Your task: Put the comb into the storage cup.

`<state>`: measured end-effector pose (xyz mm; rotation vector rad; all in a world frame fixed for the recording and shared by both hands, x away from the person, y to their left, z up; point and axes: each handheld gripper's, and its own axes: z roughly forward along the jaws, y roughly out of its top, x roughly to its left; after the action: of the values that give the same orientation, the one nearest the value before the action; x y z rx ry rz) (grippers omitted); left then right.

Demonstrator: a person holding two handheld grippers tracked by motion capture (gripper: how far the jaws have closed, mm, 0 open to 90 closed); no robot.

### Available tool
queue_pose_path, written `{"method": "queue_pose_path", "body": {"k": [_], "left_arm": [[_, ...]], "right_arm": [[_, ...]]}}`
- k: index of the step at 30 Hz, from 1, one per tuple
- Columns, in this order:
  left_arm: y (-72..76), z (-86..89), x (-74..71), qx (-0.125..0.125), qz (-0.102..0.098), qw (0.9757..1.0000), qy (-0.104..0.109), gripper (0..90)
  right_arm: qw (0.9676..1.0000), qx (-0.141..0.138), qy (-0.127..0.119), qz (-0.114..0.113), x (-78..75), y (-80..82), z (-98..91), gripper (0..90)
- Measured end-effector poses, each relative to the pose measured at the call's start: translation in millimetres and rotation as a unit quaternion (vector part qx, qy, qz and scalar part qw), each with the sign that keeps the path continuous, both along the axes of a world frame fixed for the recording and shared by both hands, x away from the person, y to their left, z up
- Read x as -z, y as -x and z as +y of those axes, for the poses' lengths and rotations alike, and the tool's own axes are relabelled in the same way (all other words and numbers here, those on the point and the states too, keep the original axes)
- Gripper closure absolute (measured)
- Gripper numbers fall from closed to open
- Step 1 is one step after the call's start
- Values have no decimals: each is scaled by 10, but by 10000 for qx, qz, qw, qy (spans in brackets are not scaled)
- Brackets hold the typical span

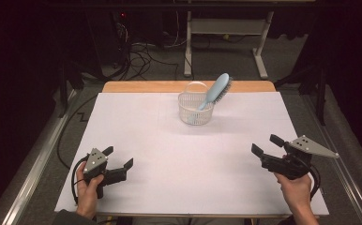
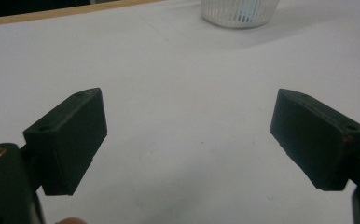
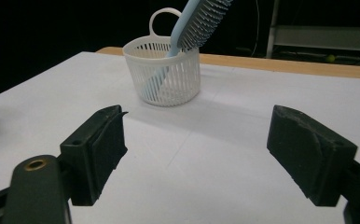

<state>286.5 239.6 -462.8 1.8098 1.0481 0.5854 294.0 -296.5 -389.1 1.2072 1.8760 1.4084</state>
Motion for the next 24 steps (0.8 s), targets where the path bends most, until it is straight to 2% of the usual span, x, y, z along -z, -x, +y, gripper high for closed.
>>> {"method": "queue_pose_path", "body": {"k": [24], "left_arm": [[7, 24, -10, -63, -35, 10000, 39, 123]], "right_arm": [[9999, 119, 90, -1, 83, 30, -51, 199]]}}
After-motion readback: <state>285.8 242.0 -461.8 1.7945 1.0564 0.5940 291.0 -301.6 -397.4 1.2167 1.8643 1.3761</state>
